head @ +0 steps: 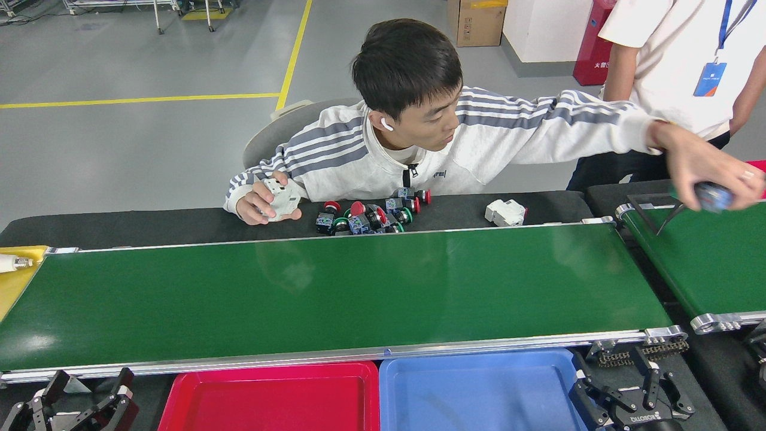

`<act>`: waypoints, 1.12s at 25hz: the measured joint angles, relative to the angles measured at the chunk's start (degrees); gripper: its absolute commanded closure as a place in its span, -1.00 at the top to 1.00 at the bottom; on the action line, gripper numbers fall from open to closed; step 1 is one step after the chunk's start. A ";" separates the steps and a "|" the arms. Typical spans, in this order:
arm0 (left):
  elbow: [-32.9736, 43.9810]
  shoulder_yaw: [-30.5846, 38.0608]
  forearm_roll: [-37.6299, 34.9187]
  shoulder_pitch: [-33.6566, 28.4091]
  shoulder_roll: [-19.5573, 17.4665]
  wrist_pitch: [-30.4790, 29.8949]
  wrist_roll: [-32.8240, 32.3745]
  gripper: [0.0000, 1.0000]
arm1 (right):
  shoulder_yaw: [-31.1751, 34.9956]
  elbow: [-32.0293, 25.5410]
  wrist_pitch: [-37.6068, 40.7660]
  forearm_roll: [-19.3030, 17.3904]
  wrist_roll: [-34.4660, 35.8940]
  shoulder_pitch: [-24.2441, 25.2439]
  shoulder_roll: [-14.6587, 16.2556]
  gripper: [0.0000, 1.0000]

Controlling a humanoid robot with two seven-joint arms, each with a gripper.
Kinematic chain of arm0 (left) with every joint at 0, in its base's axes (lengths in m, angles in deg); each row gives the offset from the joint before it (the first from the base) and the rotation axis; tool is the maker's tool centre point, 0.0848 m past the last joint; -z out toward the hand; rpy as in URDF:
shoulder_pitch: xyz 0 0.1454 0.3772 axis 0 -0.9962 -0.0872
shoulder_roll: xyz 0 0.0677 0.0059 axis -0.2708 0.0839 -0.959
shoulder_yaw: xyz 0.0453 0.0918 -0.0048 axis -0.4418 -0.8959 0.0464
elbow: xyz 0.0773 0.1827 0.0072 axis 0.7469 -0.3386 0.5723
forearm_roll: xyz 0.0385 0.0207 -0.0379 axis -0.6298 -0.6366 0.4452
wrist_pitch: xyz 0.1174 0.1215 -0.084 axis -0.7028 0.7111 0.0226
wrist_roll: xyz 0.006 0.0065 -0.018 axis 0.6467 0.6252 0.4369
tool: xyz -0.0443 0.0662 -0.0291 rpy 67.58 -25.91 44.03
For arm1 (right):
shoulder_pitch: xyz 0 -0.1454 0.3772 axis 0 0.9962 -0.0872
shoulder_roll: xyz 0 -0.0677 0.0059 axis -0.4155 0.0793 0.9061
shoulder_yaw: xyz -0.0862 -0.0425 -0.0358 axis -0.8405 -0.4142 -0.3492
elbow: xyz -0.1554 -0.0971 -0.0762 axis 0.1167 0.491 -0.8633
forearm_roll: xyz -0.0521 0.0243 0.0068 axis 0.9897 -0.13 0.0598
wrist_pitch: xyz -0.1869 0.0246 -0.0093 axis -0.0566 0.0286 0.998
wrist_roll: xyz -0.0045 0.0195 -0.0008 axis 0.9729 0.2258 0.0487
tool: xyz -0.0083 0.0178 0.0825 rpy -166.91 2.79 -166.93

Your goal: Pick switch part from conveyor to tray

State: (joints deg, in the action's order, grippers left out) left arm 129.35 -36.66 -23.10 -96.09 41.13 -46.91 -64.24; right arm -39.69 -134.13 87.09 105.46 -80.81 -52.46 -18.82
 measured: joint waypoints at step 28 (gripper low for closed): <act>-1.47 -0.01 -0.08 1.06 -0.05 -0.71 2.88 1.00 | -0.02 0.02 0.02 0.55 1.93 0.07 0.26 0.99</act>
State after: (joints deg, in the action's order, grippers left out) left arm 127.88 -36.67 -23.18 -95.03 41.09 -47.62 -61.36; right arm -39.71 -134.12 87.11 106.01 -78.88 -52.38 -18.56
